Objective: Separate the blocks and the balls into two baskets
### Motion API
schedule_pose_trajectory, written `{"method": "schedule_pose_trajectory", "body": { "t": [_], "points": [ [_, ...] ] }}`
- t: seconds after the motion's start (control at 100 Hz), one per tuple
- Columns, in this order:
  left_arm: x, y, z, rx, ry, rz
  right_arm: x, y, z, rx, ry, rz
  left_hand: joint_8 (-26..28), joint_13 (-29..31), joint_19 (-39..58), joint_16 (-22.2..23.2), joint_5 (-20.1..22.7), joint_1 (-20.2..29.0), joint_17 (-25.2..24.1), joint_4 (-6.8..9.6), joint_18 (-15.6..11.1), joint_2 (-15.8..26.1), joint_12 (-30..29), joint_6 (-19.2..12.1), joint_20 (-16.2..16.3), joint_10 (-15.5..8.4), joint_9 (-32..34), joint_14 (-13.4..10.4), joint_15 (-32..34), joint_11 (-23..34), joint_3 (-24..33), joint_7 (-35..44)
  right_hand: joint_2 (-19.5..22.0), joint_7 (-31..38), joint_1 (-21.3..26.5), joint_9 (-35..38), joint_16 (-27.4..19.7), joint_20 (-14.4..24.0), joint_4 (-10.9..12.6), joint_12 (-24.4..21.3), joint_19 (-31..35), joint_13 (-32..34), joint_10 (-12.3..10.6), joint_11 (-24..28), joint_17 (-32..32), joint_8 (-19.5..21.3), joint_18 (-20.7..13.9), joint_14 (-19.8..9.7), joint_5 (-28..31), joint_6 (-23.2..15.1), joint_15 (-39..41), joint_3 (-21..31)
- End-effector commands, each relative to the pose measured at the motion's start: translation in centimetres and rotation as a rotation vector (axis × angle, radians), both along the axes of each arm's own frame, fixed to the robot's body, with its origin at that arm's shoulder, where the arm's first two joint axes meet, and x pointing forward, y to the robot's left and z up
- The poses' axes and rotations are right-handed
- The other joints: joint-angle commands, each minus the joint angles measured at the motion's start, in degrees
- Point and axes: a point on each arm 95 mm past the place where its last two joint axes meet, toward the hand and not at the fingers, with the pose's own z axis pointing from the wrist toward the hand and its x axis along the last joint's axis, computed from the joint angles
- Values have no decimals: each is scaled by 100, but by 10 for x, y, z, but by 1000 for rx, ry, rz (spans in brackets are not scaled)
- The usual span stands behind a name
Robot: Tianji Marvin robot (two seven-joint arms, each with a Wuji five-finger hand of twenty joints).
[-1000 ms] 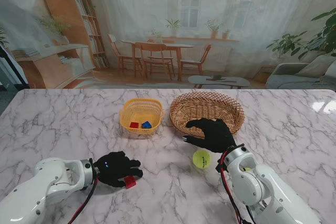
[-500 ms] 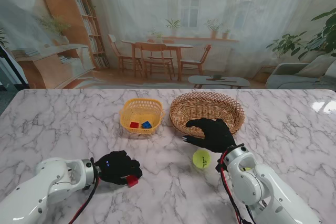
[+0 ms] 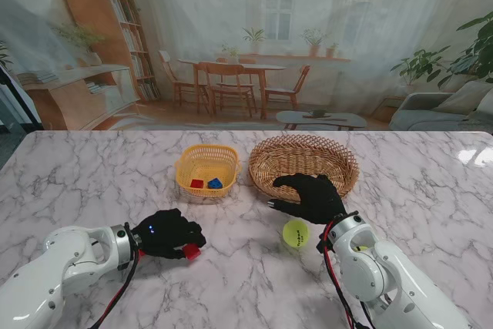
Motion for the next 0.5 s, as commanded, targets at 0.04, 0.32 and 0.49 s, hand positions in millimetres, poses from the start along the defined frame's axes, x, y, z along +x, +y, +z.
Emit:
{"method": "schedule_pose_trajectory", "body": {
  "t": [0.04, 0.32, 0.49],
  "points": [
    [22, -2, 29, -4, -76, 20, -1, 0, -2, -2, 12, -3, 132, 126, 196, 47, 382, 449, 41, 26, -26, 210, 92, -282, 110, 34, 109, -47, 113, 87, 62, 688, 176, -88, 140, -143, 46, 2, 103, 10, -45, -51, 48, 83, -52, -47, 57, 44, -198, 99, -60, -71],
    [67, -3, 63, -30, -161, 102, -1, 0, -2, -3, 13, -4, 76, 155, 265, 155, 462, 470, 97, 59, -55, 213, 134, -269, 160, 14, 196, 49, 200, 139, 10, 695, 175, -92, 138, -133, 45, -3, 102, 6, -47, -46, 56, 83, -60, -47, 71, 51, -193, 103, -54, -71],
    [89, -5, 66, -22, -166, 143, -1, 0, -2, -1, 11, -2, 66, 170, 293, 224, 462, 477, 112, 68, -70, 233, 165, -250, 191, 2, 211, 15, 263, 174, -8, 699, 173, -94, 140, -131, 45, -4, 103, 5, -46, -46, 47, 80, -62, -47, 71, 51, -189, 106, -55, -69]
  ]
}}
